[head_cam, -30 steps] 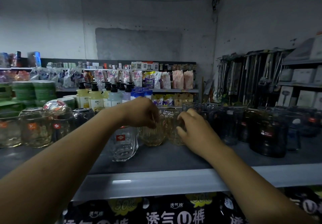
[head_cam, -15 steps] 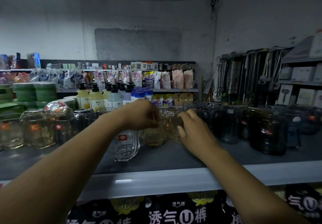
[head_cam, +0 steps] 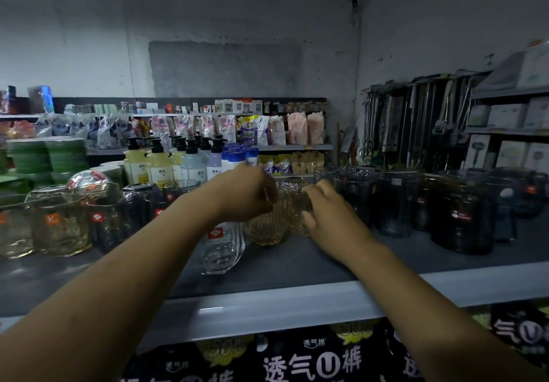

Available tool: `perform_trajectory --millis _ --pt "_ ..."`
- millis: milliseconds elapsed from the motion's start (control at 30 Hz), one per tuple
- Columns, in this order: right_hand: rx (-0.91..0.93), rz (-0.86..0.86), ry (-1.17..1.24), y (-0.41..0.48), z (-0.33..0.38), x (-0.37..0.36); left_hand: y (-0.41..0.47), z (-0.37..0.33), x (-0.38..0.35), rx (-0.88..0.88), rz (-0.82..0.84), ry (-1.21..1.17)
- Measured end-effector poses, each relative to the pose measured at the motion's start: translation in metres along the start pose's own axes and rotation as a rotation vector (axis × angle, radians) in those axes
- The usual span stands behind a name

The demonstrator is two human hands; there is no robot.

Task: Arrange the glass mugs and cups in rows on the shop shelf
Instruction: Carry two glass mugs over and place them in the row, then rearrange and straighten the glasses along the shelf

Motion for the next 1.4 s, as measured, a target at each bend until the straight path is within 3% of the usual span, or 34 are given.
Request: perform_trajectory --millis 233,467,633,1033,1400 --pt "0.010 -0.002 0.023 0.000 -0.001 0.000 0.000 -0.002 0.000 0.000 -0.020 0.035" --pt "0.123 -0.068 0.079 -0.020 -0.006 0.023 -0.008 -0.024 0.003 -0.030 -0.236 0.103" --pt "0.196 -0.076 0.069 -0.065 -0.041 0.060 -0.018 -0.078 -0.003 -0.070 -0.364 0.027" --pt "0.159 -0.140 -0.101 -0.151 -0.243 0.190 0.060 -0.311 -0.054 -0.100 -0.445 -0.048" --pt "-0.183 -0.040 -0.014 -0.161 -0.442 0.239 0.212 -0.425 -0.106 -0.145 -0.335 -0.068"
Point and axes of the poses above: each hand's wrist, its own y-axis towards the middle knuckle, its own x-axis out of the back of the hand, z = x × y, the point moved 1 cm from there along y, towards the middle knuckle, and after that the axes turned 2 degrees about z, right-handed, at the moved point
